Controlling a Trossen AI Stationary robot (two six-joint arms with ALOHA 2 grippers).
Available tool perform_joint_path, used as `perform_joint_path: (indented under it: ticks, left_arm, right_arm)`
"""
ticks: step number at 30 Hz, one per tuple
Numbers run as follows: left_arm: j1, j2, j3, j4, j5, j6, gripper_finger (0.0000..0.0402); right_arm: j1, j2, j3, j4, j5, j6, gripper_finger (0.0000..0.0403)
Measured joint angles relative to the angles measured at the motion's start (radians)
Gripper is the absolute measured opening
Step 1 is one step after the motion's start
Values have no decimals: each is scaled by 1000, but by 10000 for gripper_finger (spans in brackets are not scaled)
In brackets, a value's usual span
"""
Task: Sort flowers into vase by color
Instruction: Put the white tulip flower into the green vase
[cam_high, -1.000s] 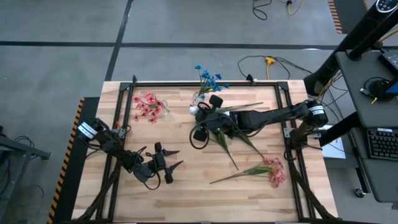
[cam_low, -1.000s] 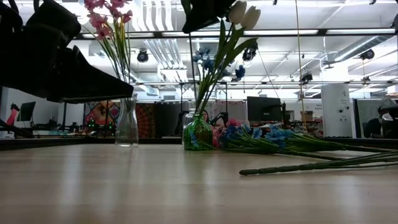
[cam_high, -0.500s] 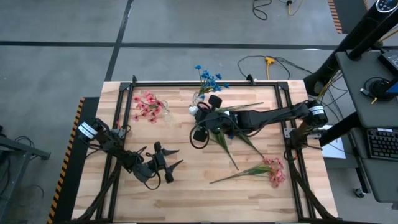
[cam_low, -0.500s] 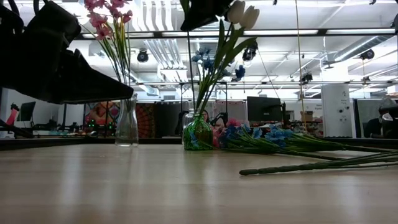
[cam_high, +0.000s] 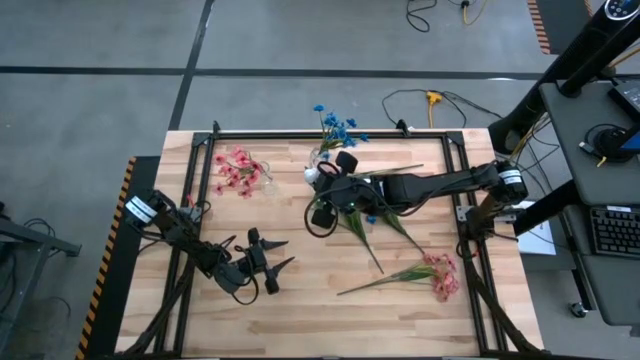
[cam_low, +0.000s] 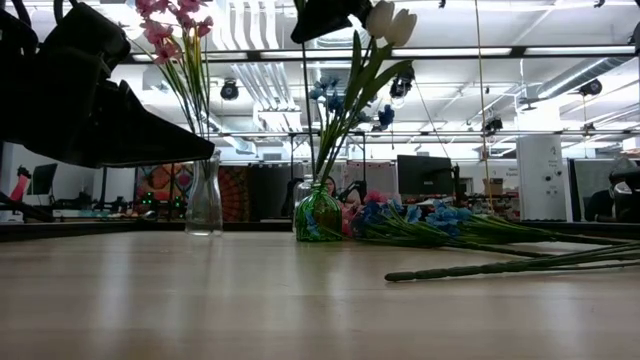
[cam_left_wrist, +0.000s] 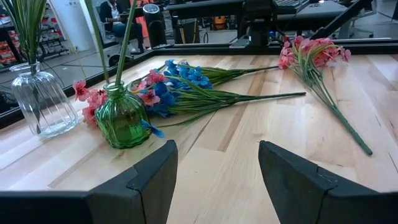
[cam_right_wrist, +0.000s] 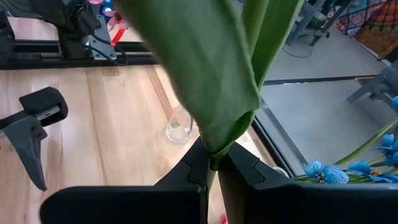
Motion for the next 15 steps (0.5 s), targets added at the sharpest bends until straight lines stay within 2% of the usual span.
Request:
perform_joint_path:
  ticks: [15]
  left_arm:
    - [0,0,0,0,0,0,207]
  right_arm:
    - [0,3,-4,-6,0,6,13]
